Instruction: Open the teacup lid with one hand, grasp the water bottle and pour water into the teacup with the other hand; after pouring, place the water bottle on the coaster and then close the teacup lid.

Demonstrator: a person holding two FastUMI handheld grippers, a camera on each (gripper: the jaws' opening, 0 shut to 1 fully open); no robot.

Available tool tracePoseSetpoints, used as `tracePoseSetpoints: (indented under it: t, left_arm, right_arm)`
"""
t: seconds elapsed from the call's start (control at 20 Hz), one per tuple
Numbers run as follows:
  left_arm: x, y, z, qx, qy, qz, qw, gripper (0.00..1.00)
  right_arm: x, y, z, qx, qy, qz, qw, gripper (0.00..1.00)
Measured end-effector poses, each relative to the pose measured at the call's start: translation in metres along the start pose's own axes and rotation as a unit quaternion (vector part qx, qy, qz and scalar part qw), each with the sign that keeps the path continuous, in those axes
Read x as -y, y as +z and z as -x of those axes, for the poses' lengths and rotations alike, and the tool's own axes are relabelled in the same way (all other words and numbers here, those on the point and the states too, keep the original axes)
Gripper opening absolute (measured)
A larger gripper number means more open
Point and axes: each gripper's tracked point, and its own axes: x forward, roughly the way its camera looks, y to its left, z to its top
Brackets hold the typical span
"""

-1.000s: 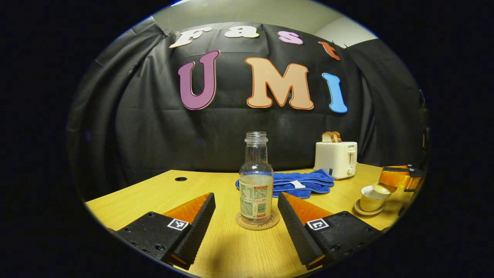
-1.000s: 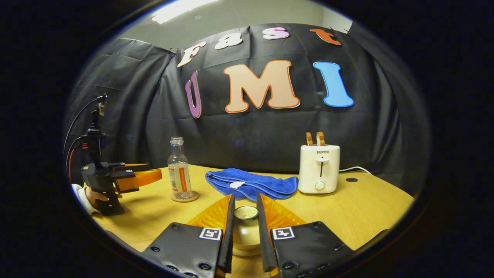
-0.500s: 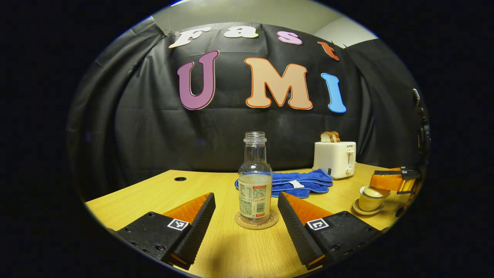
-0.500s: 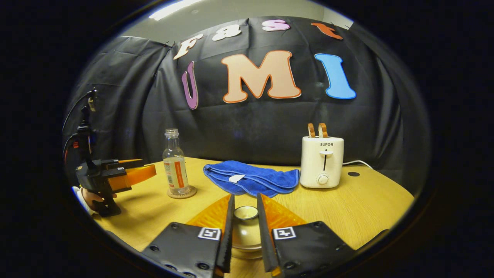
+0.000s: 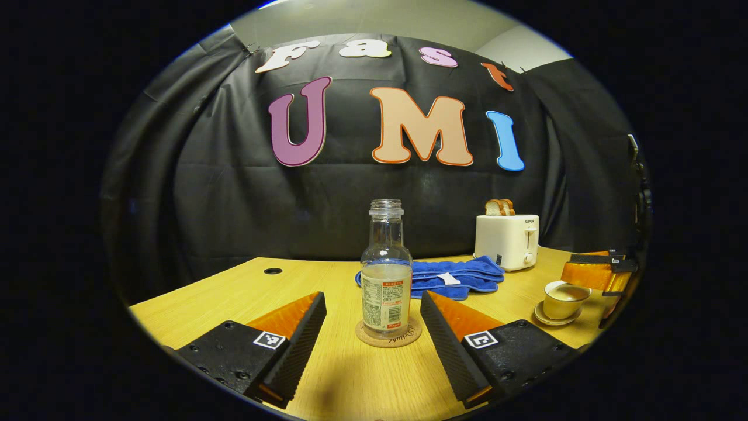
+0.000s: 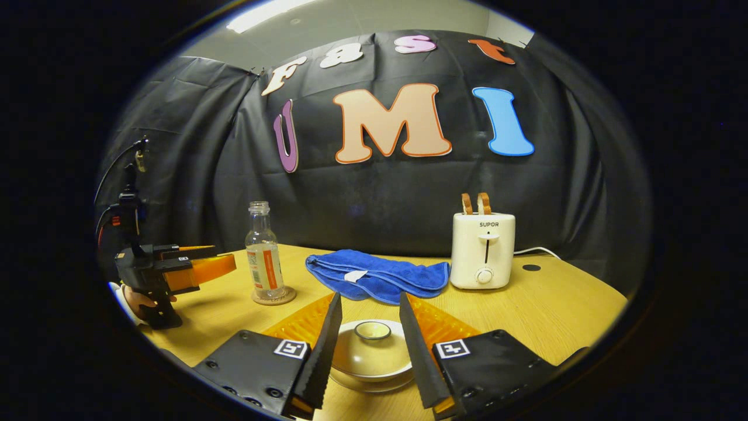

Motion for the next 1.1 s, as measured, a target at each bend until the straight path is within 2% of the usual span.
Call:
tracePoseSetpoints:
  t: [0.15,0.2,0.25,0.4,0.5,0.55,0.6,0.65,0.75,0.8,0.9,0.95,1.1]
  left_arm:
    - [0.0,0.0,0.001,0.0,0.0,0.0,1.0,0.95]
    - [0.0,0.0,0.001,0.0,0.0,0.0,1.0,0.96]
    - [0.0,0.001,0.001,0.0,0.0,0.0,1.0,0.95]
    - [0.0,-0.001,0.0,0.0,0.001,0.0,1.0,0.95]
    - [-0.001,0.0,0.001,0.0,0.002,0.0,1.0,0.95]
    - [0.0,0.0,0.002,0.0,0.002,0.0,1.0,0.95]
    - [-0.001,0.0,0.001,0.0,0.002,0.0,1.0,0.95]
    - [-0.001,0.0,0.001,0.0,0.003,0.0,1.0,0.95]
    - [-0.002,0.0,0.001,0.0,0.006,0.0,1.0,0.95]
    - [-0.002,0.0,0.002,0.0,0.006,0.0,1.0,0.95]
    - [-0.002,-0.001,0.001,0.0,0.006,0.0,1.0,0.95]
    - [-0.002,-0.001,0.001,0.0,0.006,0.0,1.0,0.95]
    - [-0.004,0.0,0.002,0.0,0.009,0.0,1.0,0.95]
  right_arm:
    - [0.006,0.002,0.002,0.01,-0.016,0.001,1.0,0.78]
    - [0.008,0.002,0.004,0.011,-0.021,0.001,1.0,0.74]
    - [0.011,0.003,0.005,0.012,-0.027,0.002,1.0,0.78]
    - [0.026,0.004,0.013,0.015,-0.051,0.003,0.999,0.7]
    - [0.039,0.005,0.023,0.016,-0.071,0.003,0.997,0.78]
    - [0.048,0.006,0.027,0.017,-0.084,0.004,0.996,0.87]
    - [0.058,0.006,0.032,0.018,-0.096,0.003,0.995,0.78]
    - [0.068,0.007,0.037,0.018,-0.112,0.004,0.993,0.82]
    - [0.092,0.008,0.046,0.019,-0.147,0.005,0.989,0.78]
    - [0.106,0.008,0.051,0.021,-0.173,0.005,0.985,0.82]
    - [0.131,0.009,0.06,0.023,-0.222,0.006,0.975,0.78]
    - [0.14,0.01,0.065,0.024,-0.24,0.006,0.97,0.82]
    - [0.148,0.011,0.071,0.025,-0.263,0.007,0.964,0.82]
